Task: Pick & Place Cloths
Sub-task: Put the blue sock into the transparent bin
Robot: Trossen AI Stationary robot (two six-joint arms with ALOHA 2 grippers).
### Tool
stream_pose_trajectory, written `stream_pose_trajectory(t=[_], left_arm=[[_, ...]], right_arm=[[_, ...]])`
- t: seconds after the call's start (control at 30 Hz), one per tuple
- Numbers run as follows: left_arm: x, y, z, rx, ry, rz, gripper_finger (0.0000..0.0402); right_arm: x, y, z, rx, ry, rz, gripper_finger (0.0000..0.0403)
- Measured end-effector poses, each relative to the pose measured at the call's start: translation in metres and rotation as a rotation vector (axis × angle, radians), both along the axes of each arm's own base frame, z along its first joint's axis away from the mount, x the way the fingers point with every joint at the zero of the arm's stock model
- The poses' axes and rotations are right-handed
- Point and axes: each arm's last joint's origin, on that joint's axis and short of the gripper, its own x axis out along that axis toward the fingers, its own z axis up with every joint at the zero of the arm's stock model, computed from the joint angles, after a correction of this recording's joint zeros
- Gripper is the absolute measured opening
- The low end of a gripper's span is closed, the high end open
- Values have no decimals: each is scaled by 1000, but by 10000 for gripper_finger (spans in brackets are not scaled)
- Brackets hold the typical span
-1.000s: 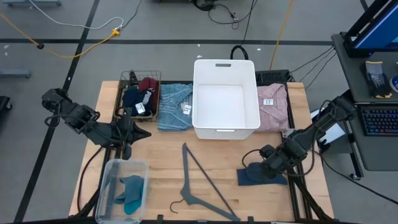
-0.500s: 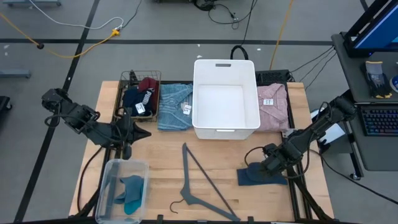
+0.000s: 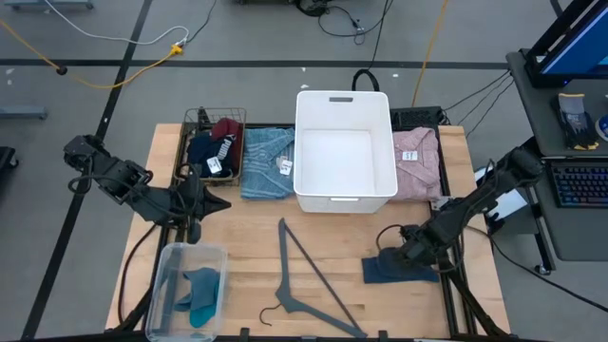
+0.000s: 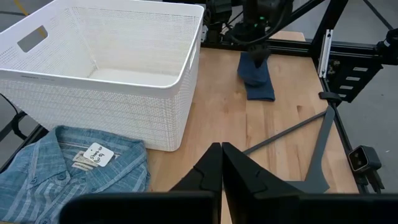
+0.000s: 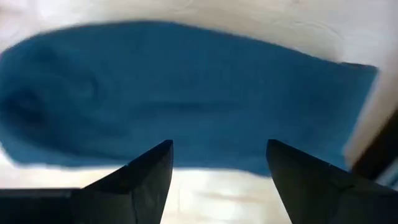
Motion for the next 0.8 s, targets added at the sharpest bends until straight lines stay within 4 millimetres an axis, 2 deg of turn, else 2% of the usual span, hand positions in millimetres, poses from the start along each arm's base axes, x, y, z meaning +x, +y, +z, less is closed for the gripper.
stream_pose_trajectory(t=[0.17,0.33,0.53,0.8], left_arm=[[0,0,0,-5,0,3,7],[0,0,0,-7,-1,4,15],[0,0,0,-6,-2,6,2],[0,0,0,-2,-2,5,16]], right_arm=[[-4,-3,-24,58,-32,-101,249],[-7,-5,-37,111,-46,-172,249],[-8,-5,-39,105,-38,-180,237],[-10,-7,-40,83,-15,-189,183]])
